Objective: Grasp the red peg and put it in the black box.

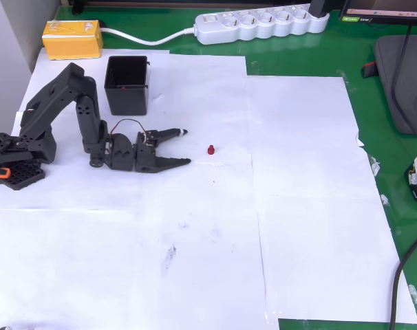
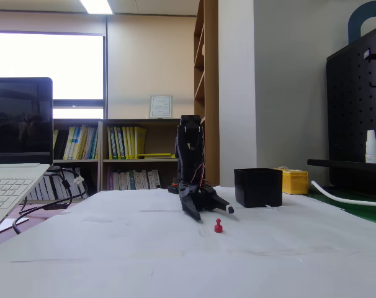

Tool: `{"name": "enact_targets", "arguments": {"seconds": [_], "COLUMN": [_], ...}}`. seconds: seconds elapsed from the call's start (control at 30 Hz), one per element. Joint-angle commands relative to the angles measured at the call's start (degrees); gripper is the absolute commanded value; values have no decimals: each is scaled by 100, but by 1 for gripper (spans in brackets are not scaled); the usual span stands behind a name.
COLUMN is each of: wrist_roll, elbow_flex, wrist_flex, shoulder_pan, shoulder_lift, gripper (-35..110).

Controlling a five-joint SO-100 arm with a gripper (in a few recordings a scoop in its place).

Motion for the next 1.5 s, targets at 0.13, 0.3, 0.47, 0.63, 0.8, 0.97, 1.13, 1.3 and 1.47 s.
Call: {"name": "enact_targets", "arguments": {"seconds": [0.13, 0.3, 0.47, 0.63, 0.8, 0.97, 1.13, 1.3, 1.47], "wrist_roll": [-70, -26, -26, -18, -44, -79, -79, -97, -123], "elbow_flex": [334, 624, 1055, 1389, 1626, 1819, 1898, 1881, 1784], "wrist_flex": [1028, 1608, 1608, 1582, 1705, 1705, 1749, 1793, 1802], "shoulder_pan": [62, 70, 44, 44, -9, -44, -79, -114, -229], "shoulder_lift": [-431, -562, -290, -114, -44, 70, 114, 79, 35], "gripper": [32, 32, 32, 32, 32, 32, 32, 32, 32]}}
